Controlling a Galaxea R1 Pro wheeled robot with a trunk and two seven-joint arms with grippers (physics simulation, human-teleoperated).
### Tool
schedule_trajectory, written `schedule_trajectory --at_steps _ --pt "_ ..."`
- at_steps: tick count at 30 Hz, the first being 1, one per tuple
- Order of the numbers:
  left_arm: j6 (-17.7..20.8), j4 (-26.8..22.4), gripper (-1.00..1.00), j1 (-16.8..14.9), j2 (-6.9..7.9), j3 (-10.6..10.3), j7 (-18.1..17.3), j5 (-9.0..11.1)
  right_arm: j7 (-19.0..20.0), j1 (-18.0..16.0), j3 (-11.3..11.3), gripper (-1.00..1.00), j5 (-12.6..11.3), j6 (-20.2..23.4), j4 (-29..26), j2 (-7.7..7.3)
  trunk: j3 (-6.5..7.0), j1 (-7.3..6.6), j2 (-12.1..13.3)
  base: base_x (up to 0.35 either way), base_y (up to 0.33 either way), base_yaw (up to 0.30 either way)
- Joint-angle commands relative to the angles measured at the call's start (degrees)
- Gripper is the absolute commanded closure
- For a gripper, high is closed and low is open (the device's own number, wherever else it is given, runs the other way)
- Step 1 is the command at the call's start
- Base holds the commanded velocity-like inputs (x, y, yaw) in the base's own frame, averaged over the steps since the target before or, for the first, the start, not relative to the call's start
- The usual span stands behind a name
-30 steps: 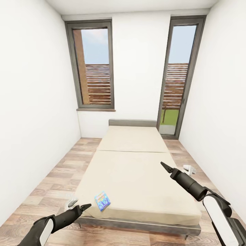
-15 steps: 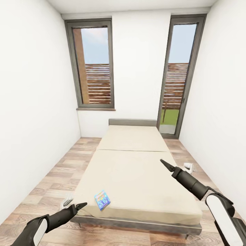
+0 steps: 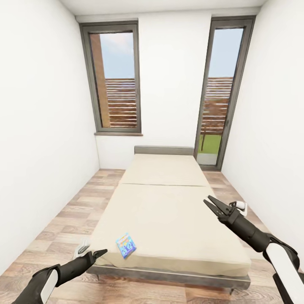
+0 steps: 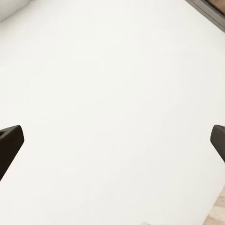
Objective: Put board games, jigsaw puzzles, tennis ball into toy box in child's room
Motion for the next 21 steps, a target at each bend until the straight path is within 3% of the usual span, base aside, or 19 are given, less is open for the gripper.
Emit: schedule_trajectory --at_steps 1,10,21 --pt "0.5 -0.04 -1.0 -0.22 -0.16 0.15 -0.22 0.6 0.18 -0.01 -0.31 -1.0 -0.3 0.4 0.07 -0.01 -0.26 0.23 -0.46 0.0 0.0 0.0" --pt "0.4 0.28 -1.0 -1.26 -0.28 0.12 -0.49 3.82 0.57 0.05 -1.53 -1.0 -0.37 0.73 0.62 -0.07 -1.87 2.21 -4.07 0.0 0.0 0.0" --pt "0.4 0.39 -1.0 -1.35 -0.16 0.25 -0.61 4.49 0.39 0.05 -2.51 -1.0 -0.43 0.49 0.79 0.65 -3.85 4.62 -8.48 0.0 0.0 0.0"
